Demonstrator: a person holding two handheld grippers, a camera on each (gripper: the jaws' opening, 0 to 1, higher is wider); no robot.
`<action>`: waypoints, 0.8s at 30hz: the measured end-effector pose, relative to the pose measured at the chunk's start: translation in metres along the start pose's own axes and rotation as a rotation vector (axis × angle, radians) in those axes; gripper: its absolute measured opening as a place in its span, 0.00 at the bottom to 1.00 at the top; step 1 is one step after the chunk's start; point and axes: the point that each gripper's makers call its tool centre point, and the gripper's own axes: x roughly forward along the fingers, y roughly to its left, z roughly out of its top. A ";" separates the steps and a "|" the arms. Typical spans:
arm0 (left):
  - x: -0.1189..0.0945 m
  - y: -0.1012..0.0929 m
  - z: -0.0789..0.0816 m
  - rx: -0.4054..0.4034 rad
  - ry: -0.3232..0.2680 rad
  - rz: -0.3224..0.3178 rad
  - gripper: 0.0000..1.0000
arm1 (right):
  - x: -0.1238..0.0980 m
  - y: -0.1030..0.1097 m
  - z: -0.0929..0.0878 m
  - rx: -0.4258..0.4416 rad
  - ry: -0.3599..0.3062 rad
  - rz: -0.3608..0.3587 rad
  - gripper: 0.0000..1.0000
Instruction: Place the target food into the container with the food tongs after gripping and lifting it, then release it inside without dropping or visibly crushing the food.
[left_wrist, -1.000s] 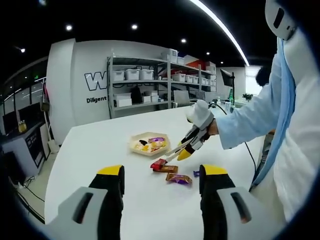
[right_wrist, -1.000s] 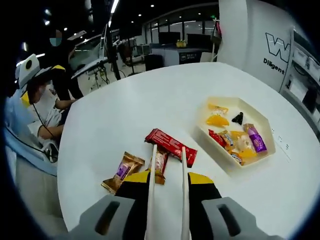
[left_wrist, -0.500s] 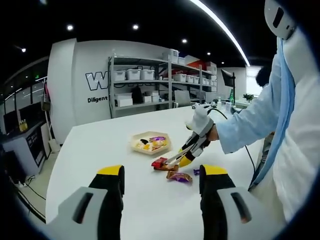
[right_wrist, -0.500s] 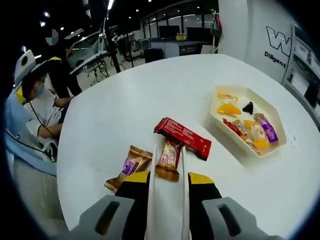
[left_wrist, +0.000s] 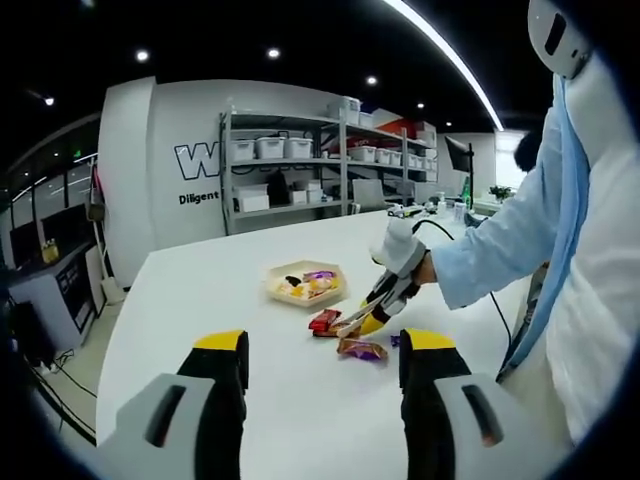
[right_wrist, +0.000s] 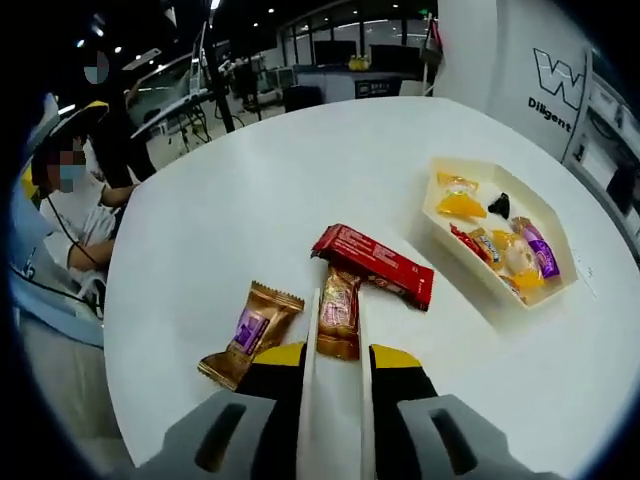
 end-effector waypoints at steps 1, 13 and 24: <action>0.000 0.000 0.000 0.000 0.000 -0.001 0.59 | 0.000 -0.001 0.000 -0.002 0.000 0.000 0.15; 0.010 -0.004 0.004 0.003 -0.010 -0.021 0.59 | -0.011 0.015 0.003 -0.010 -0.016 0.074 0.15; 0.010 -0.006 0.003 0.003 -0.012 -0.023 0.59 | -0.018 0.024 0.015 -0.049 -0.051 0.086 0.15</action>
